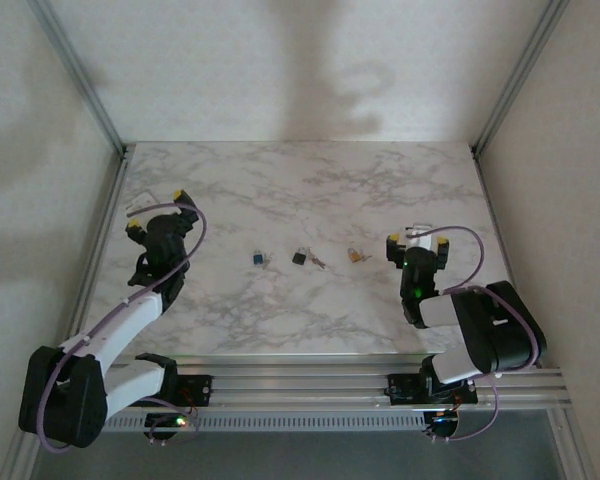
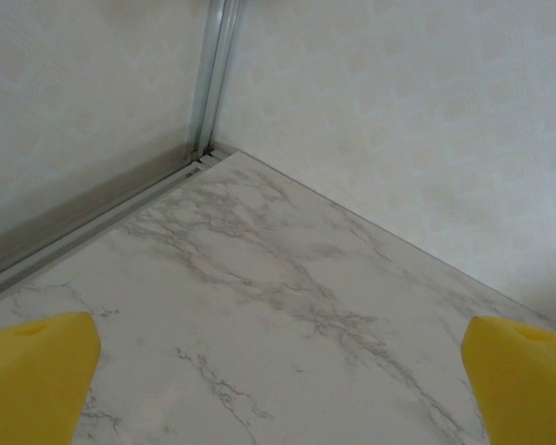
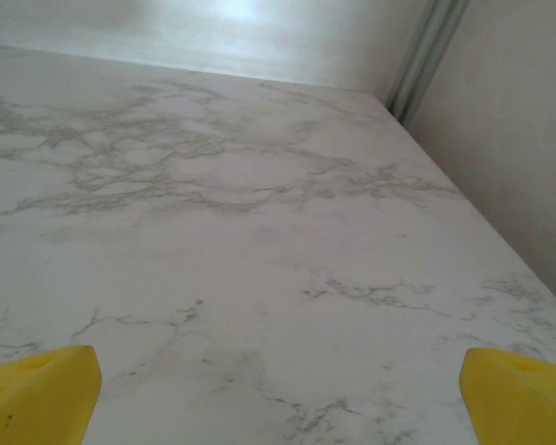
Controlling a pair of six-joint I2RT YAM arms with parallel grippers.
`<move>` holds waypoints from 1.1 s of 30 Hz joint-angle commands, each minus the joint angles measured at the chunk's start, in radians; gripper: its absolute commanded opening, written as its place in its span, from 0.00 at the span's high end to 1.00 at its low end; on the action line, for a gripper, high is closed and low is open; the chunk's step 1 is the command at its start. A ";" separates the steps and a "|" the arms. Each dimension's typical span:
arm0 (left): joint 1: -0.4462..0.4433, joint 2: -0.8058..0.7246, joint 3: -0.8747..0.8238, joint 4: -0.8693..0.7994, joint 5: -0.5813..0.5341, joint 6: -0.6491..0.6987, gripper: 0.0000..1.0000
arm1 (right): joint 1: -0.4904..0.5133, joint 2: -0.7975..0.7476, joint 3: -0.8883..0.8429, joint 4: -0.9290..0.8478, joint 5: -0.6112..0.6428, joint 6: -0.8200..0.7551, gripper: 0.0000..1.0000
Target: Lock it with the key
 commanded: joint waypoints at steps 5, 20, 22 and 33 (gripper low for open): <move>0.066 0.019 -0.038 0.050 0.091 0.035 0.00 | -0.069 0.006 0.058 -0.037 -0.146 0.026 0.01; 0.147 0.080 -0.132 0.149 0.096 0.142 0.00 | -0.163 0.061 0.104 -0.110 -0.312 0.094 0.01; 0.153 0.104 -0.149 0.163 0.083 0.161 0.00 | -0.163 0.061 0.107 -0.111 -0.312 0.093 0.01; 0.190 0.170 -0.326 0.587 0.183 0.181 0.00 | -0.163 0.061 0.107 -0.112 -0.311 0.094 0.01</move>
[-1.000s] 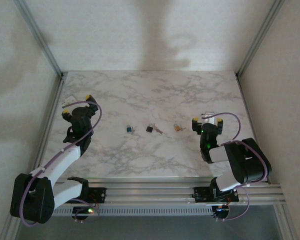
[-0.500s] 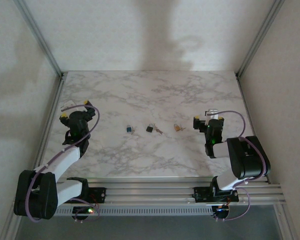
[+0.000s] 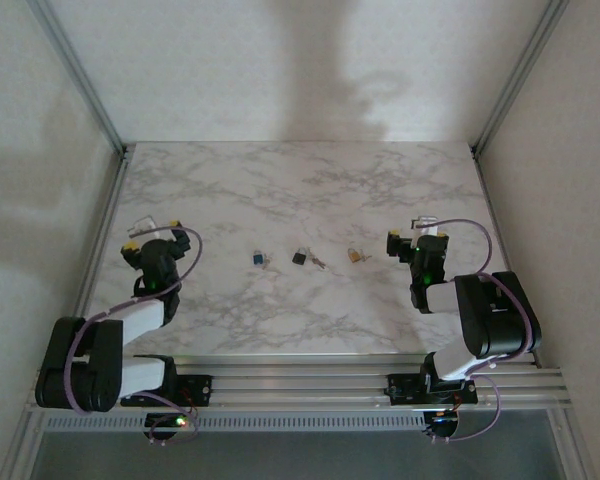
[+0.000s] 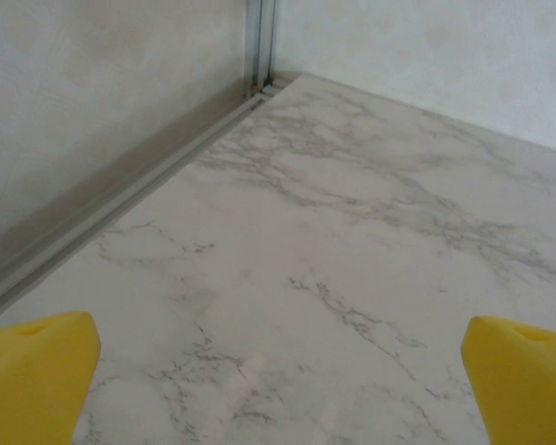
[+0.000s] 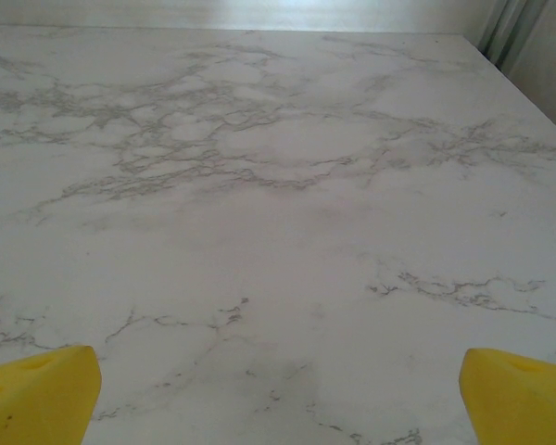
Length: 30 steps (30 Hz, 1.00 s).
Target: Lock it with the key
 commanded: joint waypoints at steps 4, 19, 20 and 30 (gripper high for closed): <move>0.036 0.061 -0.079 0.347 0.124 0.028 0.00 | -0.006 0.003 0.016 0.001 -0.001 0.009 0.01; 0.019 0.275 -0.069 0.523 0.262 0.108 0.01 | -0.005 0.004 0.018 0.000 0.000 0.009 0.01; 0.025 0.282 -0.067 0.523 0.243 0.091 0.00 | -0.007 0.003 0.018 -0.001 0.001 0.009 0.01; 0.030 0.279 -0.061 0.507 0.226 0.078 0.00 | -0.006 0.004 0.020 -0.009 -0.006 0.011 0.01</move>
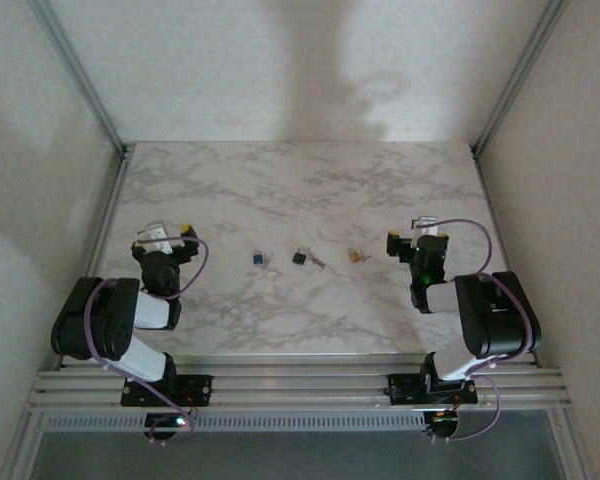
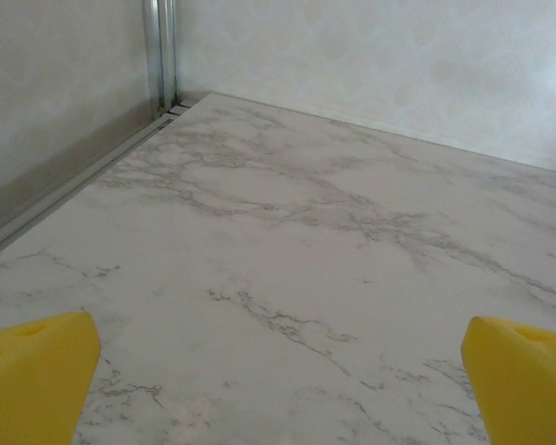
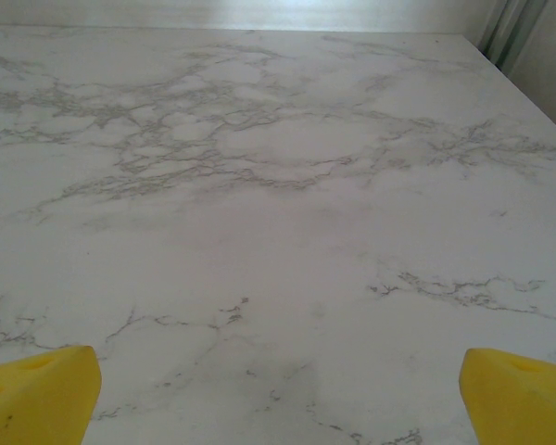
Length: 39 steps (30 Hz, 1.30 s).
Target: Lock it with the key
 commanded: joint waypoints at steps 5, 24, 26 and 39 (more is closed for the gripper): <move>0.000 0.002 0.011 0.042 -0.007 0.006 0.01 | -0.008 0.003 0.022 -0.010 -0.006 0.011 0.01; 0.008 0.002 0.014 0.036 0.007 0.003 0.00 | -0.008 0.003 0.022 -0.012 -0.007 0.011 0.01; 0.008 0.002 0.014 0.036 0.007 0.003 0.01 | -0.009 0.004 0.022 -0.011 -0.007 0.011 0.01; 0.008 0.001 0.015 0.035 0.010 0.003 0.00 | -0.009 0.003 0.022 -0.012 -0.007 0.011 0.01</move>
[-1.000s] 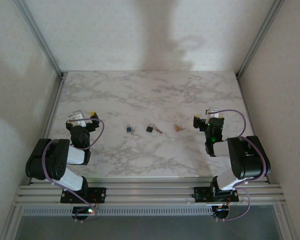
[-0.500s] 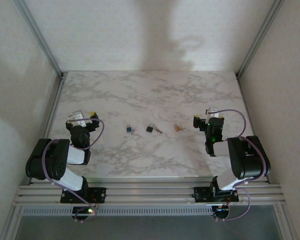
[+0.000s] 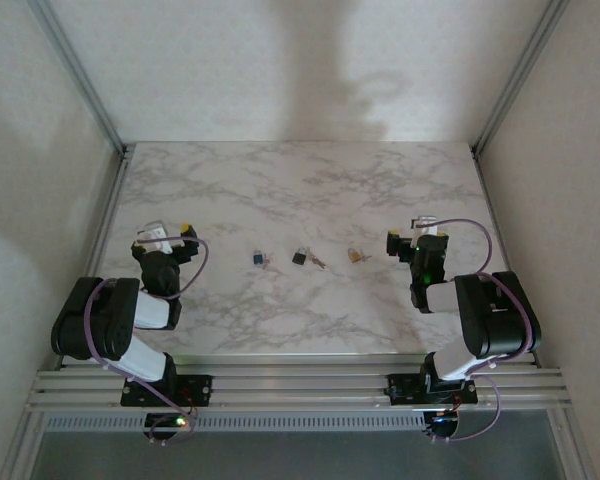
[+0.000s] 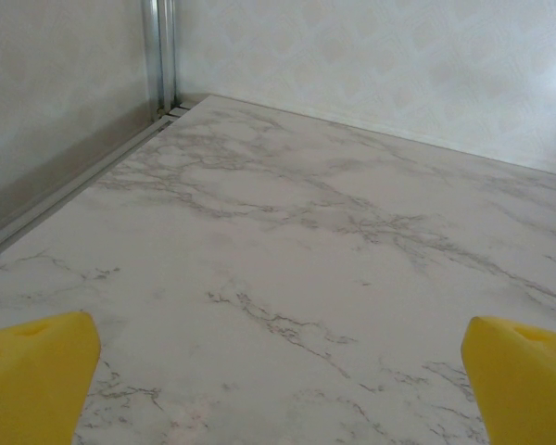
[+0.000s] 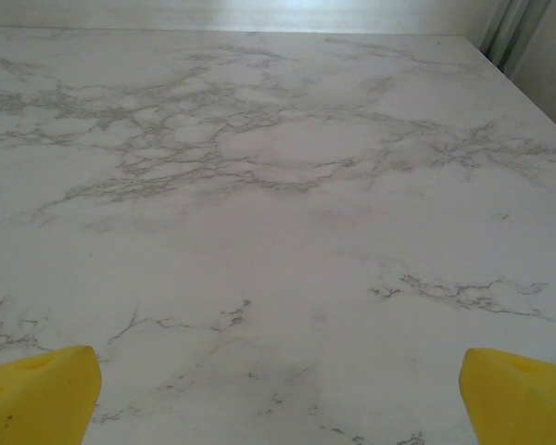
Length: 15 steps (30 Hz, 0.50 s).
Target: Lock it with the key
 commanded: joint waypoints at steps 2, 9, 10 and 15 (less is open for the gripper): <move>0.008 0.003 0.014 0.033 0.011 0.003 0.00 | -0.008 0.003 0.019 -0.012 -0.004 0.010 0.01; 0.010 0.003 0.015 0.030 0.016 0.003 0.00 | -0.008 0.002 0.019 -0.011 -0.004 0.011 0.01; 0.010 0.002 0.015 0.030 0.018 0.002 0.01 | -0.009 0.003 0.020 -0.012 -0.005 0.010 0.01; 0.013 0.003 0.017 0.029 0.022 0.002 0.00 | -0.008 0.003 0.020 -0.011 -0.004 0.010 0.01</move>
